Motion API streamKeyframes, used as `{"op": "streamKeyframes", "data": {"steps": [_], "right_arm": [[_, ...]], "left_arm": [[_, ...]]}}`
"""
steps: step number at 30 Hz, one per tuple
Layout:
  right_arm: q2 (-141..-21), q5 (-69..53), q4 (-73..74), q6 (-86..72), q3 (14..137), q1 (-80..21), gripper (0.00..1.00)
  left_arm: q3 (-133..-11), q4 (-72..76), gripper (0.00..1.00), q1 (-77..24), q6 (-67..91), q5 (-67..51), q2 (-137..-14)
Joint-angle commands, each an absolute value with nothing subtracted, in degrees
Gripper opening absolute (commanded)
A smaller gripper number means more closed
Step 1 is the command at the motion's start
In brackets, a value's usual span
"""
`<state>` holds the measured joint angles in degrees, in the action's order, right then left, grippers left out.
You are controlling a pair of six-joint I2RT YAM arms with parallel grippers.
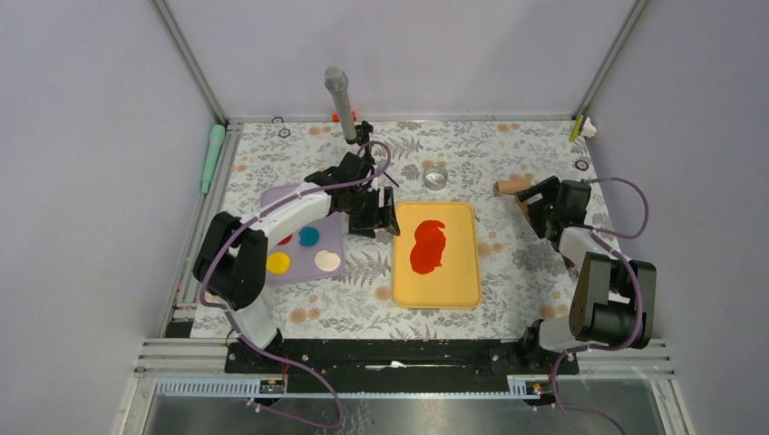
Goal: Roll out the dumpling wrappers from the dough
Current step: Place the rolling pin at the center of the board.
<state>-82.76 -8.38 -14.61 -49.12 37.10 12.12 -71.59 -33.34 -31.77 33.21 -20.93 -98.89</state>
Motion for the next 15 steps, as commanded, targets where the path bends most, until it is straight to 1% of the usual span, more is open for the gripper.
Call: {"op": "streamKeyframes", "data": {"steps": [1, 2, 4, 6, 9, 11, 13, 15], "right_arm": [[-76.6, -5.5, -5.3, -45.7, 36.9, 12.0, 0.98], [-75.3, -4.7, -1.6, -44.3, 37.7, 12.0, 0.99], [-74.3, -2.5, 8.6, -40.9, 40.6, 12.0, 1.0], [-73.1, 2.4, 17.2, -37.5, 44.1, 12.0, 1.0], [-69.2, 7.5, 25.3, -34.6, 46.0, 12.0, 1.0], [-65.9, 8.9, 26.9, -33.7, 46.8, 12.1, 1.0], [-63.1, 5.1, 25.3, -33.4, 47.4, 11.9, 1.0], [-62.7, 0.4, 23.0, -34.5, 48.6, 10.1, 1.0]], "left_arm": [[-73.7, -34.4, 0.75, -31.6, 30.3, -23.1, -95.3], [-74.1, -34.8, 0.76, -31.6, 30.0, -23.5, -95.3], [-74.8, -35.2, 0.76, -31.6, 29.7, -23.9, -95.3], [-75.2, -35.5, 0.76, -31.6, 29.5, -23.8, -95.1], [-75.8, -36.1, 0.76, -31.6, 29.2, -23.0, -94.3], [-76.5, -37.1, 0.76, -31.6, 28.5, -22.5, -93.7], [-77.0, -37.9, 0.76, -31.6, 27.9, -22.0, -92.7], [-77.2, -38.2, 0.76, -31.6, 27.0, -21.8, -91.3]]}}
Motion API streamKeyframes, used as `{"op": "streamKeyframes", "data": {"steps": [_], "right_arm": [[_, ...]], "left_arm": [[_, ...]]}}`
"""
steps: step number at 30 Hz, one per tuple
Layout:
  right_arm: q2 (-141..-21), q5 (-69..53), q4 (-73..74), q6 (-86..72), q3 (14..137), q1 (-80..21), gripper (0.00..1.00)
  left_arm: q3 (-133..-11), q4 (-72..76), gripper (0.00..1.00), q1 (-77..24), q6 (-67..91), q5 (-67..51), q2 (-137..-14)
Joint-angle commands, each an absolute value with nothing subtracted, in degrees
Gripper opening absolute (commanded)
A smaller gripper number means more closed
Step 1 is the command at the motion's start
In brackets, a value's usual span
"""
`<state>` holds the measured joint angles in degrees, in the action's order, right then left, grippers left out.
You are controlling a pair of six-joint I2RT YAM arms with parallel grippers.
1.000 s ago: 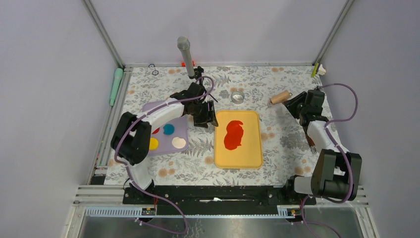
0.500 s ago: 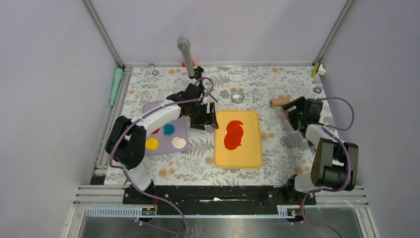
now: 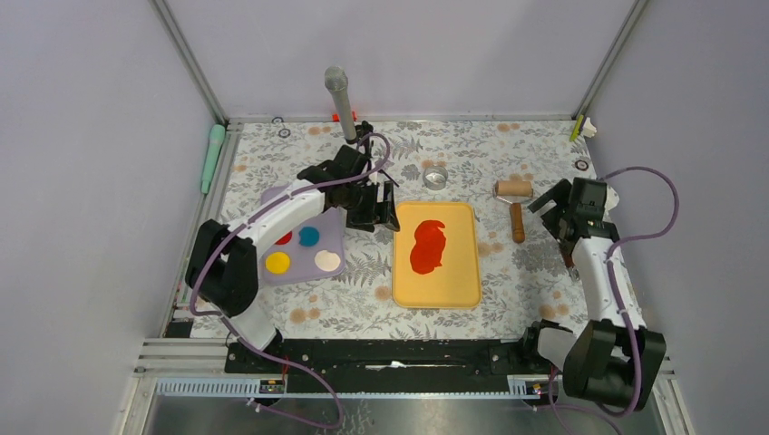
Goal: Roll out the dumpling wrappers from the dough
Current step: Place the rolling pin at the center of the board, then pick up the dumpling mold from the center of the board.
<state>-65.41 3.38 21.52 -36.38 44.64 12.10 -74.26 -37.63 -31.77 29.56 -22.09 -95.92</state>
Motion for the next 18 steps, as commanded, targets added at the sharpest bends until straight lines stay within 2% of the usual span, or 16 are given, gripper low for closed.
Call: {"op": "streamKeyframes", "data": {"steps": [1, 4, 6, 7, 9, 12, 14, 18], "right_arm": [[-63.8, 0.2, 22.6, -34.7, 50.0, 7.0, 1.0], [-70.8, 5.1, 21.8, -34.2, 56.2, -6.0, 1.0], [-77.3, 5.1, 20.4, -34.1, 60.7, -10.8, 1.0], [-80.8, 4.3, 19.9, -34.3, 62.9, -12.2, 0.99], [-88.6, 3.9, 19.4, -34.0, 67.8, -14.4, 1.0], [-97.7, 3.6, 19.1, -33.4, 75.8, -17.0, 1.0], [-103.1, 1.6, 19.1, -33.9, 80.8, -17.3, 0.98], [-113.0, 0.8, 19.9, -35.3, 88.4, -17.3, 0.85]], "left_arm": [[-77.3, -38.5, 0.76, -31.6, 26.6, -21.7, -90.6], [-76.7, -38.5, 0.76, -31.6, 26.0, -21.5, -87.5], [-75.7, -38.3, 0.77, -31.6, 25.6, -21.3, -85.0], [-75.2, -38.3, 0.77, -31.5, 25.5, -20.5, -83.7], [-73.8, -38.7, 0.86, -31.4, 25.6, -17.9, -81.0], [-71.0, -38.8, 0.95, -30.4, 25.9, -13.8, -76.1], [-69.1, -38.9, 0.96, -29.2, 26.2, -12.5, -73.5], [-67.2, -40.1, 0.97, -26.8, 26.7, -10.8, -70.8]]}}
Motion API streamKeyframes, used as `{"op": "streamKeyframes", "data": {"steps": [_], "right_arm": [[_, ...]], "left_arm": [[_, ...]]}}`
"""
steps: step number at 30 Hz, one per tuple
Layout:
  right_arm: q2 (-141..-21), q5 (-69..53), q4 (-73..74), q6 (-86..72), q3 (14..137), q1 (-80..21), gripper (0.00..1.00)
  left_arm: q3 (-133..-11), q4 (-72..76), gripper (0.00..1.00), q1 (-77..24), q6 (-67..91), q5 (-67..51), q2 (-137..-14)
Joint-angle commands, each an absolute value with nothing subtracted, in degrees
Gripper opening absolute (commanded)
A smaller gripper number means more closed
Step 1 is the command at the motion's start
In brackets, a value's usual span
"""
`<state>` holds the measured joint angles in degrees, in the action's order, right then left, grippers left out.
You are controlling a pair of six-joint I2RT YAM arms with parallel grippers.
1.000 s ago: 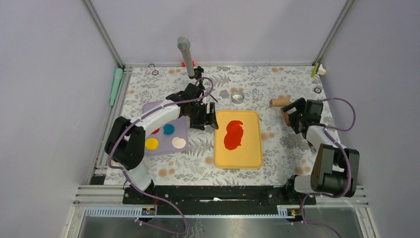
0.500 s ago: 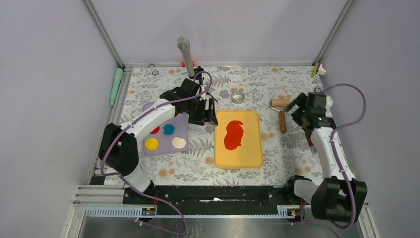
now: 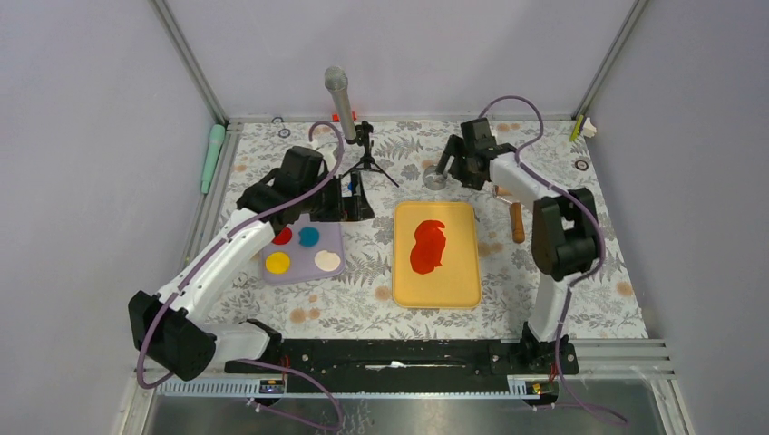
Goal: Roll out the dumpling wrappers from the dough
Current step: Pick up the dumpling mold from the center of the board.
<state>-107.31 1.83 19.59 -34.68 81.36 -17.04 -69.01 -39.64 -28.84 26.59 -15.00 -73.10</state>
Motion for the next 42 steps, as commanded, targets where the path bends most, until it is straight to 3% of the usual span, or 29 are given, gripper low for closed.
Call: {"op": "streamKeyframes", "data": {"steps": [1, 6, 13, 23, 26, 30, 31, 37, 42], "right_arm": [[-114.8, 0.8, 20.4, -35.5, 90.3, -17.3, 0.81], [-121.3, 3.3, 22.0, -36.3, 96.6, -17.3, 0.6], [-125.5, 6.4, 24.6, -35.8, 100.2, -17.1, 0.56], [-127.9, 6.3, 25.6, -35.8, 102.0, -17.1, 0.41], [-127.7, 6.0, 25.5, -35.2, 102.1, -17.1, 0.29], [-127.0, 4.7, 25.8, -33.4, 102.2, -17.1, 0.02], [-126.1, 4.6, 25.8, -33.1, 102.0, -17.1, 0.0], [-116.9, 4.8, 25.8, -31.1, 96.3, -17.1, 0.0], [-103.4, 2.4, 23.7, -30.8, 81.1, -18.9, 0.0]], "left_arm": [[-67.0, -40.5, 0.97, -26.4, 26.8, -10.7, -70.5], [-66.7, -41.0, 0.97, -25.5, 27.5, -10.6, -69.3], [-66.7, -40.9, 0.97, -25.4, 27.6, -11.0, -69.0], [-66.0, -40.8, 0.97, -25.4, 27.7, -11.8, -68.7], [-65.7, -40.5, 0.97, -25.4, 27.4, -11.9, -68.7], [-65.4, -40.5, 0.97, -25.4, 27.4, -12.2, -69.4], [-65.4, -40.3, 0.97, -25.4, 27.5, -12.4, -69.5], [-66.1, -39.9, 0.97, -25.4, 27.6, -12.2, -70.3], [-66.1, -39.0, 0.97, -25.4, 27.7, -12.8, -71.5]]}}
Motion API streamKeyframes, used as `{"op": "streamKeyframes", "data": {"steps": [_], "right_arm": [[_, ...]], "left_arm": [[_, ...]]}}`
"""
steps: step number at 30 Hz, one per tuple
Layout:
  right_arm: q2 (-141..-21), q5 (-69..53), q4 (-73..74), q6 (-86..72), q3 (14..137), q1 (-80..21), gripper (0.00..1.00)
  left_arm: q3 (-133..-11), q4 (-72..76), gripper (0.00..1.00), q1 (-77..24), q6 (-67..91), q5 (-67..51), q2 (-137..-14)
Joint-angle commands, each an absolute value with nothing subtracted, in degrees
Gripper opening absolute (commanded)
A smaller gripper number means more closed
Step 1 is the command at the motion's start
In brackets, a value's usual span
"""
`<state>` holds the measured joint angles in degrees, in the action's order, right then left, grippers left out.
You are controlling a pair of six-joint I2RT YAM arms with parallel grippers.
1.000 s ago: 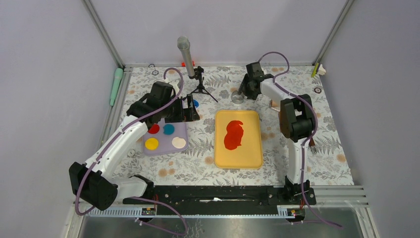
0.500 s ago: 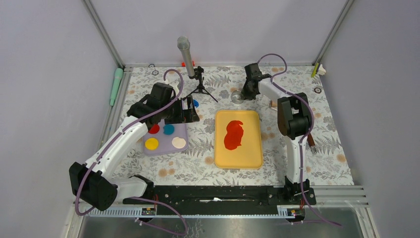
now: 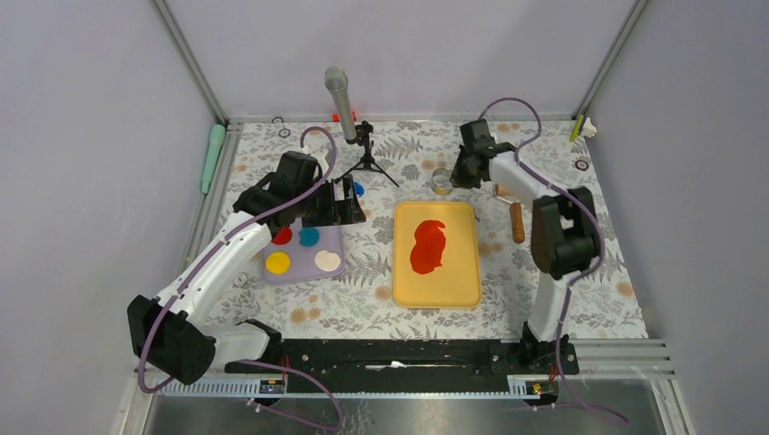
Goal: Roll out the dumpling wrappers from the dough
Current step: Pick up the dumpling mold from the center of the board, then press the dumpling wrapper on the work surface.
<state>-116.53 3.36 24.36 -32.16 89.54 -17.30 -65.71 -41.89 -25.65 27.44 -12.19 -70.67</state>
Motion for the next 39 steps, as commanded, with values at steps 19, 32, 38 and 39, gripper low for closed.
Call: {"op": "streamKeyframes", "data": {"steps": [19, 32, 38, 39], "right_arm": [[-82.0, 15.1, 26.8, -42.4, 52.7, -38.7, 0.0], [-89.7, 15.9, 23.7, -41.9, 57.3, -39.0, 0.0], [-90.7, 16.9, 23.4, -41.7, 57.5, -39.0, 0.0], [-90.9, 17.0, 23.4, -41.7, 57.6, -39.0, 0.0]], "left_arm": [[-65.2, -33.9, 0.96, -25.4, 32.4, -19.4, -77.2], [-65.6, -34.4, 0.96, -25.4, 31.8, -19.9, -77.4], [-65.3, -34.4, 0.96, -25.4, 31.6, -20.5, -77.5], [-65.2, -34.4, 0.96, -25.4, 31.5, -20.5, -77.4]]}}
